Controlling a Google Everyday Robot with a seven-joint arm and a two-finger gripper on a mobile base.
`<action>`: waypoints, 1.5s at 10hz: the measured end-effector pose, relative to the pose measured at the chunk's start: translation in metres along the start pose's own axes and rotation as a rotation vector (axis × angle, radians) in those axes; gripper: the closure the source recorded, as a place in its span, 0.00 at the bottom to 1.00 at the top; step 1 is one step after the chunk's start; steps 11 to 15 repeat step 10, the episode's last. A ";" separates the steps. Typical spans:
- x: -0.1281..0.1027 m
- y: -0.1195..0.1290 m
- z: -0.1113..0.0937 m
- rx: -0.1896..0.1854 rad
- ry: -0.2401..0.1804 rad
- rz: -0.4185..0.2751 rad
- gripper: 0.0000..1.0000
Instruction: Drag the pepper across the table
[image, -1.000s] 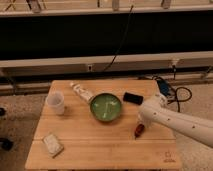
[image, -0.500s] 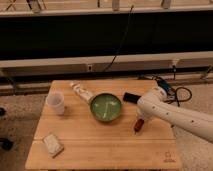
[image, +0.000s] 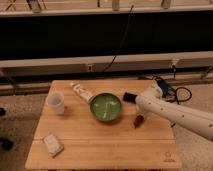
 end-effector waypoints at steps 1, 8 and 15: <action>-0.001 0.002 -0.001 0.001 -0.002 0.002 1.00; 0.011 0.000 -0.007 -0.011 0.005 -0.002 0.74; 0.015 0.006 -0.009 -0.020 0.013 0.001 0.74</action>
